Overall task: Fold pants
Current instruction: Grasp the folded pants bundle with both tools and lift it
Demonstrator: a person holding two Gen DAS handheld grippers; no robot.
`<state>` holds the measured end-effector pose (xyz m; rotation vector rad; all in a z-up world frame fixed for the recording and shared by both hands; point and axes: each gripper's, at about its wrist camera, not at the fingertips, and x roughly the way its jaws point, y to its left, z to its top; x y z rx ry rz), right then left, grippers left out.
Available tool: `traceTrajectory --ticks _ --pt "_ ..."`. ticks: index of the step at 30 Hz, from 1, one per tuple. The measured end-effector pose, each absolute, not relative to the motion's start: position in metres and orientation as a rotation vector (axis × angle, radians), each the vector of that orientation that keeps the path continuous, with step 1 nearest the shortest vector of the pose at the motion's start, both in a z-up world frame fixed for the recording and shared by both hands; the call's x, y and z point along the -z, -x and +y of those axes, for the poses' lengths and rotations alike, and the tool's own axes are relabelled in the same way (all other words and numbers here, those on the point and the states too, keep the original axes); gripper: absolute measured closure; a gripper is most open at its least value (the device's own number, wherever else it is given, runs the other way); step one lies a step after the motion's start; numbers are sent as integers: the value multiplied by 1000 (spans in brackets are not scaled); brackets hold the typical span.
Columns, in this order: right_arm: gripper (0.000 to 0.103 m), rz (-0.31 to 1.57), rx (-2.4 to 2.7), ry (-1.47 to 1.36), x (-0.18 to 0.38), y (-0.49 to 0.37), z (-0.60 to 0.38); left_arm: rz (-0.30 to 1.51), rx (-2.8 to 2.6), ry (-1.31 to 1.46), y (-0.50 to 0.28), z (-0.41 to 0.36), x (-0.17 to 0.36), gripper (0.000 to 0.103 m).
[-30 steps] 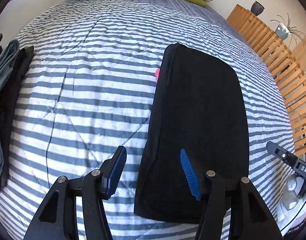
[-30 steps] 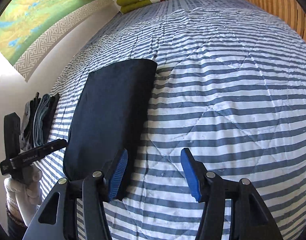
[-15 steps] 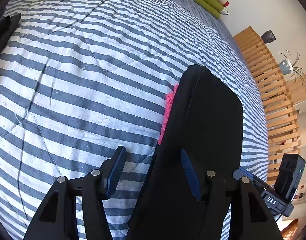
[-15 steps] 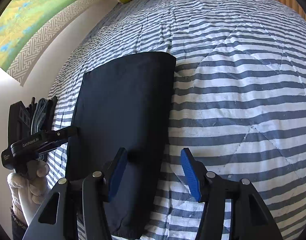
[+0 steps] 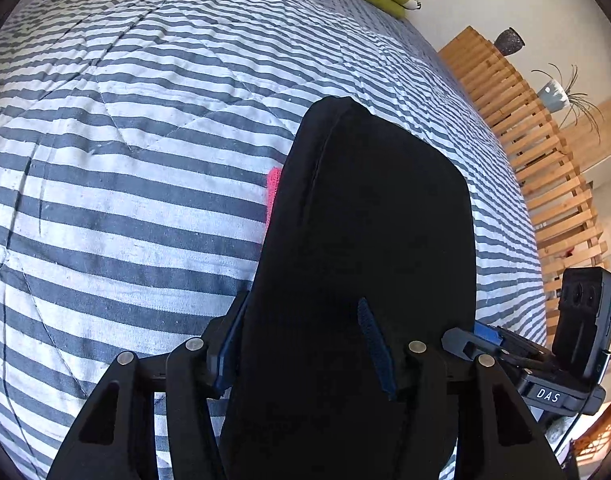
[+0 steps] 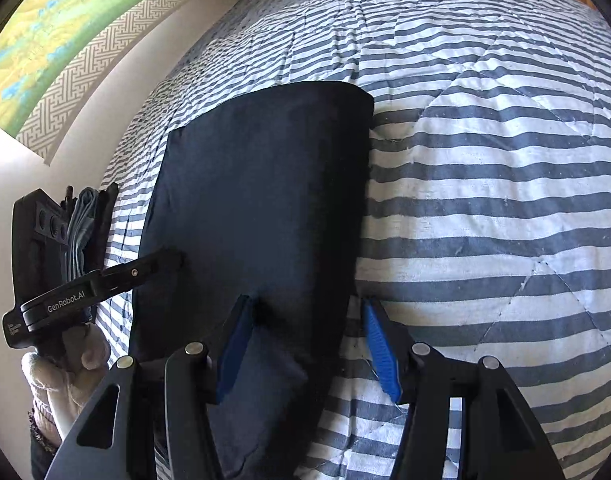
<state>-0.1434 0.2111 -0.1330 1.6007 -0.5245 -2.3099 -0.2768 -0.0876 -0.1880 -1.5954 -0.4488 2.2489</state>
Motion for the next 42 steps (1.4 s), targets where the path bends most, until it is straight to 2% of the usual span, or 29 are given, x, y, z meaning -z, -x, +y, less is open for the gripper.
traceTrajectory --ticks 2,4,7,11,13,14,16,17,19,23,25,26,29,30,31,32,33,34,36,38,39,42 --pt "58 -518 2300 -1586 134 146 205 -434 -2272 1602 275 -85 186 51" --pt "60 -503 2316 -1577 134 147 200 -405 -2297 1604 273 -81 185 54" --pt "71 -516 2316 -1567 135 147 199 -364 -2320 1597 267 -82 185 55" --pt "75 -535 2314 -1567 135 147 199 -394 -2322 1572 263 -88 185 53" --pt "75 -540 2309 -1560 135 146 201 -430 -2315 1534 261 -88 186 36" --pt "75 -553 2304 -1564 136 146 202 -399 -2317 1527 261 -82 185 34" --pt "75 -571 2300 -1569 138 147 202 -244 -2388 1538 261 -63 184 39" --pt "75 -560 2309 -1570 137 147 200 -229 -2397 1538 259 -60 183 42" --pt "79 -490 2344 -1567 133 145 195 -292 -2382 1545 259 -67 180 59" --pt "88 -454 2371 -1541 122 138 190 -328 -2373 1526 246 -79 166 78" --pt "90 -448 2375 -1518 114 132 188 -317 -2365 1501 236 -79 155 93" --pt "91 -435 2380 -1504 109 128 185 -313 -2362 1489 231 -77 150 94" --pt "93 -373 2408 -1470 95 113 178 -334 -2354 1507 220 -81 146 91" --pt "93 -368 2408 -1469 91 109 177 -380 -2347 1535 222 -84 151 80" --pt "93 -372 2400 -1472 89 106 176 -408 -2351 1556 228 -87 156 63" --pt "94 -374 2402 -1477 89 104 177 -418 -2362 1577 229 -95 160 52" --pt "94 -369 2411 -1486 89 105 176 -437 -2354 1591 233 -96 166 34" --pt "93 -370 2412 -1495 90 107 177 -455 -2340 1601 234 -97 170 31" --pt "92 -376 2404 -1509 97 113 182 -482 -2330 1593 238 -97 181 32" --pt "86 -382 2392 -1539 107 119 190 -451 -2330 1563 238 -91 182 35" --pt "84 -381 2386 -1561 112 124 190 -437 -2305 1570 240 -87 183 51" --pt "75 -379 2355 -1597 128 133 191 -405 -2325 1562 237 -82 181 57"
